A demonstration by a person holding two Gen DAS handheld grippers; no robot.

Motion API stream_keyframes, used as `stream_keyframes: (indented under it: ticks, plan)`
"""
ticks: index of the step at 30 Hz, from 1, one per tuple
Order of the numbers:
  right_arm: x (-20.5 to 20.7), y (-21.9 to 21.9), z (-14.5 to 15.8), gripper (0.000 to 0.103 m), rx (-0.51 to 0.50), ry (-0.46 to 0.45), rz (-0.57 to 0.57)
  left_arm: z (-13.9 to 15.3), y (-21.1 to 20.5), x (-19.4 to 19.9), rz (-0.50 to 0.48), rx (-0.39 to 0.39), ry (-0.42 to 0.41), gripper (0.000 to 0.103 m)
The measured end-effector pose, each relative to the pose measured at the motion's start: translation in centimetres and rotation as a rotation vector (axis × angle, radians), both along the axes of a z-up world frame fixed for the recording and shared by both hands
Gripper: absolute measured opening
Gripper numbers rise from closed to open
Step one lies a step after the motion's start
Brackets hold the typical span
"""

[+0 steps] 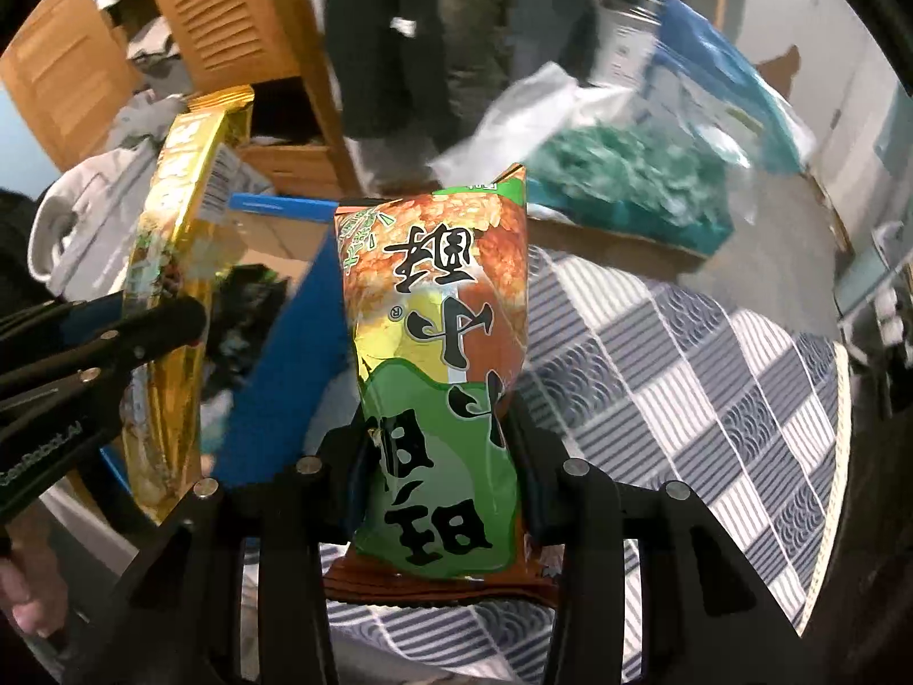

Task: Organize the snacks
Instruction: 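Carry the yellow bar and orange-green bag over the cardboard box with both tools, then open both tools to drop the bar and bag into the box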

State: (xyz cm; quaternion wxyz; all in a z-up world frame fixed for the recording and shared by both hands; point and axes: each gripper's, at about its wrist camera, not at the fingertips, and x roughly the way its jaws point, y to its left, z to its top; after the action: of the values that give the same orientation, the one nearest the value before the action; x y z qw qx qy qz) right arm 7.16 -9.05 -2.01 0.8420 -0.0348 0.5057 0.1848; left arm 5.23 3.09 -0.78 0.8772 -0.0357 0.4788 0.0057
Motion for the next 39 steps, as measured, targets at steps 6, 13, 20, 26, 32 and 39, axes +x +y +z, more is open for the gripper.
stream_keyframes:
  ticks: [6,13,20,26,32,39]
  plan:
    - [0.9,4.7,0.4,0.04,-0.005,0.001,0.069,0.2,4.3,0.1,0.07,-0.012,-0.005,0.032]
    - [2.5,9.8,-0.3,0.04,-0.004,0.035,0.126,-1.0,8.8,0.1,0.141,-0.028,0.012,0.032]
    - [3.5,14.8,-1.1,0.04,-0.008,0.064,0.172,-3.2,12.3,-0.1,0.195,-0.053,0.05,0.032]
    - [4.1,18.5,-2.1,0.04,-0.023,0.089,0.206,-4.7,14.3,0.1,0.226,-0.099,0.085,0.032]
    - [4.6,19.7,-2.7,0.041,-0.026,0.102,0.211,-5.0,15.4,0.1,0.244,-0.094,0.092,0.033]
    - [4.4,19.5,-2.3,0.057,-0.002,0.097,0.228,-4.1,15.8,-0.4,0.26,-0.096,0.067,0.041]
